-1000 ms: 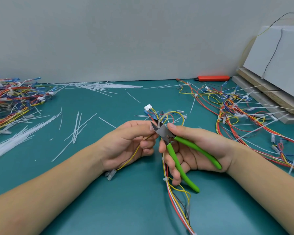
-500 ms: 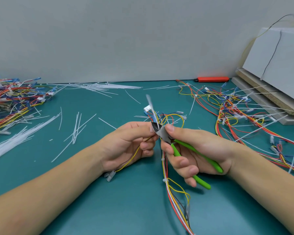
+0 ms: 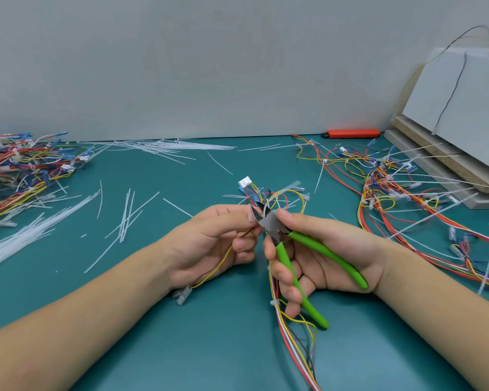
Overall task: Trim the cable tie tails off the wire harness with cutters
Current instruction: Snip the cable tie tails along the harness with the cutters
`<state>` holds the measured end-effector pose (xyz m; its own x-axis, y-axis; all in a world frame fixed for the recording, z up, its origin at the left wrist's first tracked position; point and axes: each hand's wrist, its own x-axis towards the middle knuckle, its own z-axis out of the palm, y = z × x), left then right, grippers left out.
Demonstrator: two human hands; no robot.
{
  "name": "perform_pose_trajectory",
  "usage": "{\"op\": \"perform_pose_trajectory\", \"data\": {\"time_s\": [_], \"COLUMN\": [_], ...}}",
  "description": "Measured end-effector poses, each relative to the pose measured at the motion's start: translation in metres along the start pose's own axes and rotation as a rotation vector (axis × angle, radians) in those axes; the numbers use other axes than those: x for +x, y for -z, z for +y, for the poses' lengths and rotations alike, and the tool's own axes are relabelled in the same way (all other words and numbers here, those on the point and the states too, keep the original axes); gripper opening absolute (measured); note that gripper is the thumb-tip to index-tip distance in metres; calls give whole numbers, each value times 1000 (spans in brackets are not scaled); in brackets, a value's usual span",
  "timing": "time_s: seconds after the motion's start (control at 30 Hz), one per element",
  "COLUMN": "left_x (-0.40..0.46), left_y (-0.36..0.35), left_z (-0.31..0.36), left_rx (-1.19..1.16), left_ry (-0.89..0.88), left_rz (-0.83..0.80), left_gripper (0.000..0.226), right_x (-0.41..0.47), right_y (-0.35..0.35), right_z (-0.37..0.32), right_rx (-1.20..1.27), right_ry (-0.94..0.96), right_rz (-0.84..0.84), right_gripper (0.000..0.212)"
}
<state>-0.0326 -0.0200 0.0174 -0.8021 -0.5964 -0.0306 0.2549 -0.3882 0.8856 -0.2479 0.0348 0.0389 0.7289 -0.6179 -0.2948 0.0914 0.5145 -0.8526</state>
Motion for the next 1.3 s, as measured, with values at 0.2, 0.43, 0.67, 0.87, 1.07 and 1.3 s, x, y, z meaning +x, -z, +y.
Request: {"op": "perform_pose_trajectory", "data": {"time_s": [0.2,0.43,0.67,0.87,1.07,1.3], "left_x": [0,-1,0,-1,0,0], "left_y": [0,0,0,-1,0,0], "left_z": [0,1,0,1,2,2], "left_rx": [5,20,18,55,83,91], "left_ry": [2,-20,-14,1,2,2], "left_rz": [1,-57,-36,-49,-116,-90], "left_gripper": [20,11,16,21,16,15], "right_x": [0,0,1,0,-1,0], "right_y": [-1,-11,-5,-3,-4,-5], "right_z": [-1,-1,-2,0,0,0], "right_rx": [-1,-48,18,14,-5,0], "right_ry": [-8,2,-18,-11,0,5], "right_rz": [19,56,1,-5,-4,18], "right_gripper": [50,45,48,48,49,46]}}
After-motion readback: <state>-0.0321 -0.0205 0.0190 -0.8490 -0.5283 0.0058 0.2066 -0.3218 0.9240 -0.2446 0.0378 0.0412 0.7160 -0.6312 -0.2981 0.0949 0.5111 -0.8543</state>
